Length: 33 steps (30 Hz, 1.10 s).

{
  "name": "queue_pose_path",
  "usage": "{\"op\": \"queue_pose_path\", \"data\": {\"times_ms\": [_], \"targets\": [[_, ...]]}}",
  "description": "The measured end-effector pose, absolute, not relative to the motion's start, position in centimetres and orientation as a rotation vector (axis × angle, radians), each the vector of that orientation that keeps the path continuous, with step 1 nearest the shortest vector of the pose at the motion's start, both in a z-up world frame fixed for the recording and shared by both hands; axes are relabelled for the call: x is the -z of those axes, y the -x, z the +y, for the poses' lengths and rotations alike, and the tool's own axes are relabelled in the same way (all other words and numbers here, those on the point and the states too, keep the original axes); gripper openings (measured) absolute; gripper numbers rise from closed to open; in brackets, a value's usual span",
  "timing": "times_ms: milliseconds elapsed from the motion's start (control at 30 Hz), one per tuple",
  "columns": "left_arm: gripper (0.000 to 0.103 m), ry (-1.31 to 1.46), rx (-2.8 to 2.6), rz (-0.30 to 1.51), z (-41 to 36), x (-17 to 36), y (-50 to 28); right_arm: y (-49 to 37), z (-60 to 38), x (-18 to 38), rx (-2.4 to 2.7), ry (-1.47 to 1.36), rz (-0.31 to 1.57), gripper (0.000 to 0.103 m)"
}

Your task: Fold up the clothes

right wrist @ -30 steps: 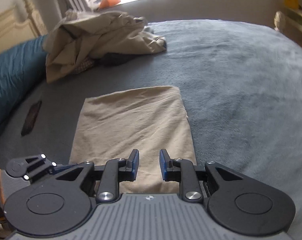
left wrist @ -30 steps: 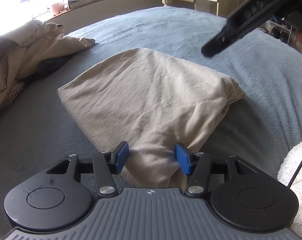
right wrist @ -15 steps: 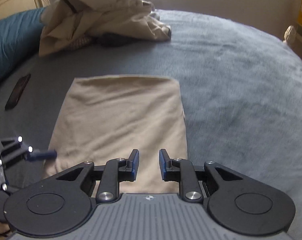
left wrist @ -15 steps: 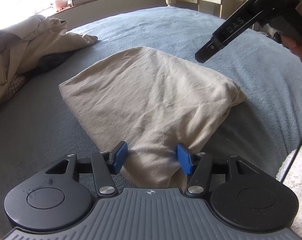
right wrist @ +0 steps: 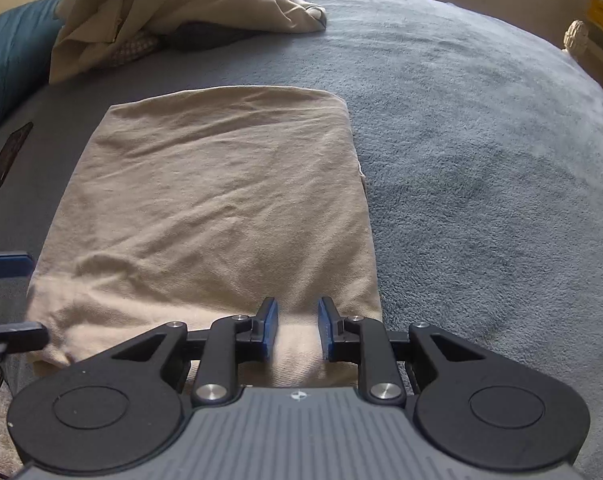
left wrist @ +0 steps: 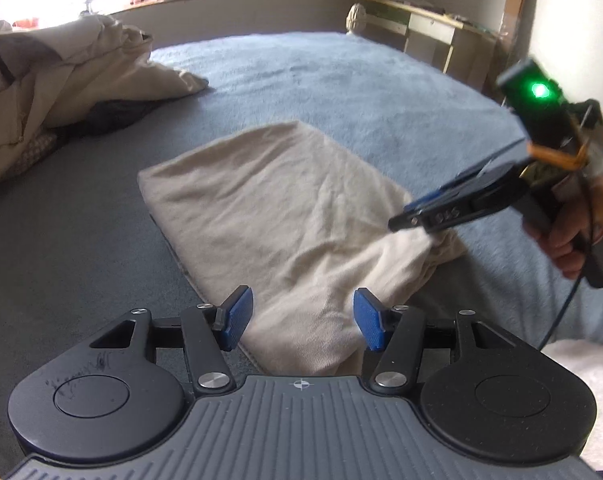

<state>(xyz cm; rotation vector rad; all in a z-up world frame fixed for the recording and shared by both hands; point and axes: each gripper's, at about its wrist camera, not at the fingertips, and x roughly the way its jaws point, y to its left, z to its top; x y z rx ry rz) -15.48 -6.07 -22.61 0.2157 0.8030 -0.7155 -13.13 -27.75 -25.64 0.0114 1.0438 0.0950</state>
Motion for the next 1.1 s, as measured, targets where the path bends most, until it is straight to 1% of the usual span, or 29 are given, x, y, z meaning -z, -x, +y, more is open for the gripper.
{"op": "queue_pose_path", "data": {"times_ms": [300, 467, 567, 633, 667, 767, 933, 1033, 1100], "targets": [[0.059, -0.184, 0.689, 0.752, -6.7, 20.8, 12.9, 13.6, -27.6, 25.4, -0.098, -0.007, 1.037, 0.023], [0.059, -0.213, 0.594, 0.837, -8.1, 23.3, 9.8, 13.9, -27.7, 25.5, -0.107, -0.009, 1.024, 0.024], [0.059, -0.260, 0.531, 0.921, -8.6, 25.5, 8.7, 14.0, -27.8, 25.5, -0.112, -0.012, 1.017, 0.024], [0.062, -0.245, 0.489, 0.961, -8.2, 26.4, 8.5, 13.9, -27.9, 25.3, -0.118, -0.012, 1.026, 0.024], [0.064, -0.221, 0.475, 0.976, -7.9, 26.5, 8.4, 13.8, -27.9, 25.1, -0.121, -0.011, 1.031, 0.024], [0.065, -0.138, 0.455, 1.031, -6.9, 26.4, 7.8, 12.7, -28.2, 23.8, -0.118, -0.043, 1.054, 0.024], [0.067, -0.102, 0.445, 1.077, -6.6, 26.3, 7.3, 9.6, -28.4, 21.2, -0.132, -0.103, 0.963, 0.024], [0.067, -0.097, 0.436, 1.098, -6.7, 26.2, 7.1, 7.3, -27.8, 21.9, -0.133, -0.073, 0.962, 0.024], [0.068, -0.098, 0.432, 1.109, -6.8, 26.2, 7.0, 6.1, -27.7, 23.4, -0.136, -0.072, 0.984, 0.024]]}}
